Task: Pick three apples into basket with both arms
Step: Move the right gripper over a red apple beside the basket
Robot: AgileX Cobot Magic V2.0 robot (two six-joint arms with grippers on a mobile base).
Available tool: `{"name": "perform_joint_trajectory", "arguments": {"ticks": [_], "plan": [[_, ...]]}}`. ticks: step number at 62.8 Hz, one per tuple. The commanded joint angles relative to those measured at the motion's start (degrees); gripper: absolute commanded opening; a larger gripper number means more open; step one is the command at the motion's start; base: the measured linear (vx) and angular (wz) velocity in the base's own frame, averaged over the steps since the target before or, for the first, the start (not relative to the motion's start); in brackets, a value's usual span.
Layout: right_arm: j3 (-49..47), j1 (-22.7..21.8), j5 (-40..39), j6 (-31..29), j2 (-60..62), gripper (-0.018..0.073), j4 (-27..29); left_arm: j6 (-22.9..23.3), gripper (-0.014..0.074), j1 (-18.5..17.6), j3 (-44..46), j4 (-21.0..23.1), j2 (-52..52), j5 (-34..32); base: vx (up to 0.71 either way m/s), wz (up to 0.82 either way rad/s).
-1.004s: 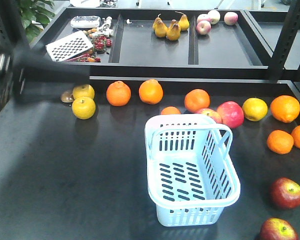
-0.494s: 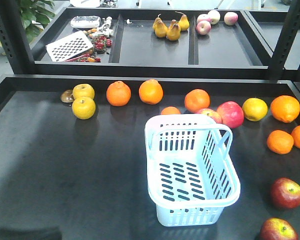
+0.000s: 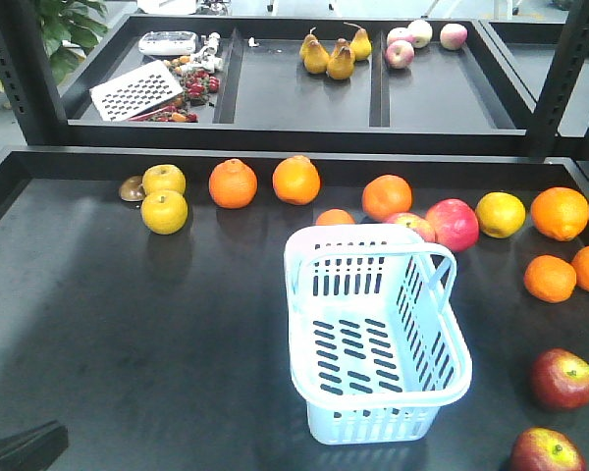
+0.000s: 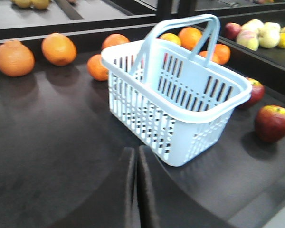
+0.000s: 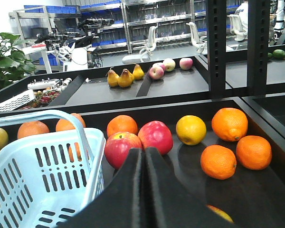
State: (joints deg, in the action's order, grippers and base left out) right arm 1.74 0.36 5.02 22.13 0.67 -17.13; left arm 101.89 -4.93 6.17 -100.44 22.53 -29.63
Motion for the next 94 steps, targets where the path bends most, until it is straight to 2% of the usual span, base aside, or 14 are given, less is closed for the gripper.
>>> {"name": "perform_joint_trajectory", "arguments": {"ticks": [1,24,35,43,54,60,65,74,80,87,94], "plan": [[0.65,-0.30,-4.26,-0.12,0.75,-0.0004,-0.65,0.47,-0.0008,0.17,1.47,-0.33,0.42,2.30,0.00,0.00],[0.65,-0.30,-5.02,0.92,0.75,-0.0004,0.08,0.47,-0.0008,0.17,1.47,-0.33,0.42,2.17,0.00,0.00],[0.65,-0.30,-8.53,12.14,0.75,-0.0004,9.53,0.47,-0.0008,0.17,1.47,-0.33,0.42,2.17,0.00,0.00],[0.65,-0.30,-9.16,17.10,0.75,-0.0004,14.48,0.47,-0.0008,0.17,1.47,-0.33,0.42,2.17,0.00,0.00],[-2.66,-0.25,-7.09,18.12,0.75,-0.0004,15.23,0.47,-0.0008,0.17,1.47,-0.33,0.42,2.17,0.00,0.00],[-8.30,-0.25,-0.21,16.06,0.47,-0.0004,13.57,0.47,-0.0008,0.17,1.47,-0.33,0.42,2.17,0.00,0.00],[-14.99,-0.25,8.79,12.33,-1.52,-0.0004,12.21,0.47,-0.0008,0.17,1.47,-0.33,0.42,2.17,0.00,0.00],[-27.23,-0.25,27.72,-1.19,-9.67,-0.0004,12.29,0.47,-0.0008,0.17,1.47,-0.33,0.42,2.17,0.00,0.00],[-33.11,-0.25,37.23,-8.62,-16.22,0.0013,12.69,0.47,-0.0008,0.17,1.47,-0.33,0.42,2.18,0.00,0.00],[-38.13,-0.25,44.17,-14.08,-23.68,0.0111,13.15,0.47,-0.0008,0.17,1.47,-0.33,0.42,2.18,0.00,0.00],[-39.86,-0.25,42.93,-19.05,-29.04,0.0337,12.80,0.47,-0.0008,0.17,1.47,-0.33,0.42,2.11,0.00,0.00]]}}
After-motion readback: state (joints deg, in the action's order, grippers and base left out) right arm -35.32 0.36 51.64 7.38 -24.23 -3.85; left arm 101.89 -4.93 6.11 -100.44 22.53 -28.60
